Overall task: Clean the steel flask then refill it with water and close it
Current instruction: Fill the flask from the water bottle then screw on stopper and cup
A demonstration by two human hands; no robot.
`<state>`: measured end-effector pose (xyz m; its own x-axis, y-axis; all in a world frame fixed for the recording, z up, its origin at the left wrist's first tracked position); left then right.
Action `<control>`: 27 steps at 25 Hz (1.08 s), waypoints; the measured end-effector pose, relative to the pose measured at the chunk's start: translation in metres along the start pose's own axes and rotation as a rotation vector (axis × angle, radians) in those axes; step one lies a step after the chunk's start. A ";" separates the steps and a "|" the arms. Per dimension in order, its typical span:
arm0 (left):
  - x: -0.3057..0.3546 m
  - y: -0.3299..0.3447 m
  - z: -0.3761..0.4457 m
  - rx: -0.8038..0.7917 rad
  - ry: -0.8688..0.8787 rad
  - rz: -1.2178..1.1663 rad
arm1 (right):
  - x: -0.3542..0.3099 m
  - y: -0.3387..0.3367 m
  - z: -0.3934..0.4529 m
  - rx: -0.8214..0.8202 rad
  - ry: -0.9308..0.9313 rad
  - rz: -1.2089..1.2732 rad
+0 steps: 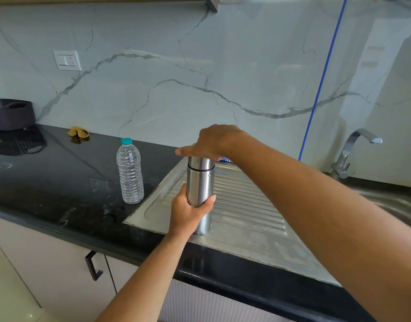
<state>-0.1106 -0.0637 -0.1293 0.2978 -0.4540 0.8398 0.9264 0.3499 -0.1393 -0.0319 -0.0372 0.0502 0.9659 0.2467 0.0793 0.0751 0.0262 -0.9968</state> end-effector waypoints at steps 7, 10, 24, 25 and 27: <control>0.001 0.000 0.000 0.001 0.006 -0.004 | -0.014 -0.009 -0.007 -0.050 -0.162 -0.046; -0.001 0.000 0.000 0.006 -0.013 0.003 | -0.008 -0.003 -0.003 0.055 -0.067 -0.073; -0.001 0.003 -0.001 -0.016 -0.029 0.016 | -0.007 0.001 -0.003 0.244 -0.144 -0.169; -0.002 0.002 -0.001 -0.024 -0.037 0.017 | -0.006 0.006 -0.001 0.182 -0.187 -0.073; -0.006 0.003 0.000 -0.054 -0.060 0.008 | -0.007 0.017 0.001 0.084 -0.309 0.198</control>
<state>-0.1094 -0.0597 -0.1343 0.2921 -0.4009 0.8683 0.9357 0.3074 -0.1729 -0.0380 -0.0371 0.0324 0.8383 0.5352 -0.1040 -0.1387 0.0249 -0.9900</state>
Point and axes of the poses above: each hand's wrist, its own z-axis towards the middle knuckle, its own y-axis out of the palm, x = y × z, the point moved 10 cm from there along z, towards the middle knuckle, and after that the axes turned 7 degrees about y, right-handed, at the moved point
